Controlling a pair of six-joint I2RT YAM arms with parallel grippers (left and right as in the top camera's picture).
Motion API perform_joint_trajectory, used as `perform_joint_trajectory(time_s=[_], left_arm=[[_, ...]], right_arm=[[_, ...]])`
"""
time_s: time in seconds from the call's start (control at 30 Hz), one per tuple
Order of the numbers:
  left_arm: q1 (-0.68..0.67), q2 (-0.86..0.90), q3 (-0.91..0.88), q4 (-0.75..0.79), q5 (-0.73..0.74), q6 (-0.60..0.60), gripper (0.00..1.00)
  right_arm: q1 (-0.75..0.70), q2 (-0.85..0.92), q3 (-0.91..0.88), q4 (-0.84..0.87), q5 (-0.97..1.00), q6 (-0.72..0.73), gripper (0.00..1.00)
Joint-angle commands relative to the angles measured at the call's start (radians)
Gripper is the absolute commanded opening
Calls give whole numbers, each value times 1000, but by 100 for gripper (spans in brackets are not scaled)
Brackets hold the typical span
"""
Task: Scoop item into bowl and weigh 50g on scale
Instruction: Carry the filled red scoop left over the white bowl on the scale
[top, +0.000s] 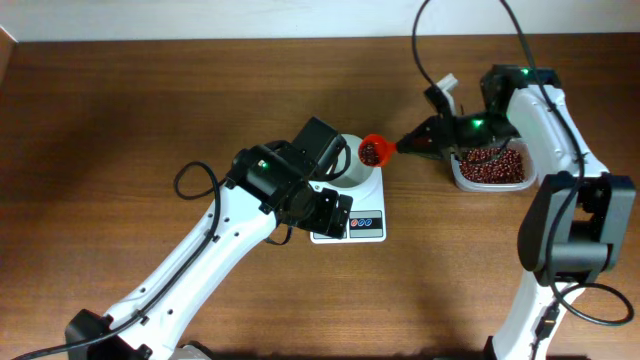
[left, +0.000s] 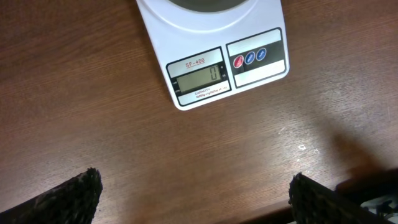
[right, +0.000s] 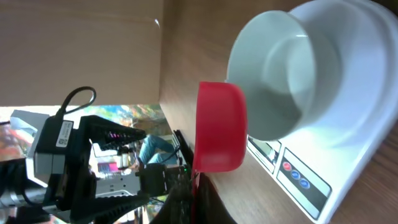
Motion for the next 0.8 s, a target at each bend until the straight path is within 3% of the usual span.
perform_joint_trajectory(time_s=[0.0, 0.4, 0.77], left_arm=[[-6, 4, -1, -1, -6, -13, 99], [-6, 4, -1, -1, -6, -13, 99], [-6, 4, -1, -1, -6, -13, 99]], right_arm=[[35, 2, -2, 37, -29, -15, 4], [125, -10, 206, 37, 245, -14, 4], [269, -10, 363, 40, 682, -19, 4]])
